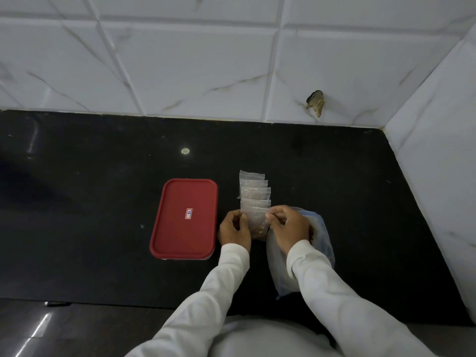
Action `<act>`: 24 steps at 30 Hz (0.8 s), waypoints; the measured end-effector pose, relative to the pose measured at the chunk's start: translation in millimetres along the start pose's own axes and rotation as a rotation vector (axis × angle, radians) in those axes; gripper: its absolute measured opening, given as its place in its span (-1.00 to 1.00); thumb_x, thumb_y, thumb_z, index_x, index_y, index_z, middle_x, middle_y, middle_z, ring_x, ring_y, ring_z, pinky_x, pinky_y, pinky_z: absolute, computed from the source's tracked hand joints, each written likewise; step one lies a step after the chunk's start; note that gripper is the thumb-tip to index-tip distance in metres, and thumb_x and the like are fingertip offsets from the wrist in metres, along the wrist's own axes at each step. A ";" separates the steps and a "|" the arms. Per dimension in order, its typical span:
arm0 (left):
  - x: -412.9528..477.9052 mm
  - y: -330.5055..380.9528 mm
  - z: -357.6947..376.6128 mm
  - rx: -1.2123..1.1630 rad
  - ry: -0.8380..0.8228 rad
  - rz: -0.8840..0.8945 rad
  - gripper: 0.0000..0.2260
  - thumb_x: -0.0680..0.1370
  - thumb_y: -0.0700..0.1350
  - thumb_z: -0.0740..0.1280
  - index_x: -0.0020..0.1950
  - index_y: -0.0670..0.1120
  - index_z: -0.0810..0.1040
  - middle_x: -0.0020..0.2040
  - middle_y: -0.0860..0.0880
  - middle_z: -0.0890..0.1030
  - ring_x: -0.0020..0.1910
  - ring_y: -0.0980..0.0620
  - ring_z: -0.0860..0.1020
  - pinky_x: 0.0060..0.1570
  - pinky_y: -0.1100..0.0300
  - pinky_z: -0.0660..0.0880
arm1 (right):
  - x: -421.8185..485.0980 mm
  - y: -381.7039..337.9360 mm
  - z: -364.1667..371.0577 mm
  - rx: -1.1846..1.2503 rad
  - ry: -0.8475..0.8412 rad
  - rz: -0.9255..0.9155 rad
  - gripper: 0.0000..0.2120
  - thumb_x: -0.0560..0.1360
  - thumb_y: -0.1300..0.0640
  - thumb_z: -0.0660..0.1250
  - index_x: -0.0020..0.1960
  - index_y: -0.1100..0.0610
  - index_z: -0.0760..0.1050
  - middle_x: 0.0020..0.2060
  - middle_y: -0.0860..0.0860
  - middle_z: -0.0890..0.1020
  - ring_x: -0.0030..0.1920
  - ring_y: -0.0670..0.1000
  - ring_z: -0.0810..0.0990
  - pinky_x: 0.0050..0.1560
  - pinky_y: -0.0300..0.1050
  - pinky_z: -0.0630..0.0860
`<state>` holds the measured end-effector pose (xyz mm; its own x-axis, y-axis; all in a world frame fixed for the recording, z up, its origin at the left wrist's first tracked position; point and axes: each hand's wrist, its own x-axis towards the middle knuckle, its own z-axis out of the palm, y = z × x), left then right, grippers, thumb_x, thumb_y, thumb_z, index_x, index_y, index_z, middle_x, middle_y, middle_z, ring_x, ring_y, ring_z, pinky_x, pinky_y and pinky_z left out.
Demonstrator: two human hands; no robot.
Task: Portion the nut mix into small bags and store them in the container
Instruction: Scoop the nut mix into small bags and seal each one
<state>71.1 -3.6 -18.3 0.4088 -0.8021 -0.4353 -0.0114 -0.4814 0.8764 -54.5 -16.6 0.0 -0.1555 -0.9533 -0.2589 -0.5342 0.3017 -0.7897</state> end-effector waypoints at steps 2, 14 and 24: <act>2.1 0.7 0.2 -0.010 0.004 -0.023 -0.88 0.61 -0.18 0.28 0.05 0.03 0.54 0.01 0.03 0.60 0.01 0.06 0.58 -0.04 0.18 0.55 | 2.1 -0.2 0.5 -0.002 0.002 0.006 -0.92 0.54 0.13 0.35 0.02 0.01 0.56 -0.18 -0.16 0.59 -0.12 -0.17 0.56 -0.19 -0.40 0.38; -5.3 1.9 -1.5 -0.011 -0.011 0.008 -0.79 0.59 -0.15 0.31 0.19 0.09 0.48 0.15 0.05 0.57 0.12 0.08 0.55 0.12 0.05 0.57 | 3.3 5.5 1.6 0.000 0.040 0.015 -0.84 0.53 0.17 0.37 0.08 -0.01 0.54 -0.06 -0.11 0.64 -0.03 -0.13 0.60 -0.15 -0.43 0.40; -56.3 19.1 -6.2 0.152 -0.132 0.340 -0.79 0.58 -0.11 0.34 0.20 0.06 0.49 0.22 0.12 0.45 0.14 0.22 0.47 0.09 0.32 0.44 | -29.5 4.4 -53.6 0.291 0.121 -0.013 -0.88 0.49 0.11 0.42 -0.01 -0.08 0.60 -0.13 -0.15 0.69 -0.11 -0.21 0.66 -0.05 -0.26 0.58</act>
<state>53.5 34.5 24.3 0.2382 -0.9584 -0.1571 -0.2652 -0.2198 0.9388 -96.8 12.0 34.0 -0.2576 -0.9466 -0.1938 -0.2791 0.2650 -0.9230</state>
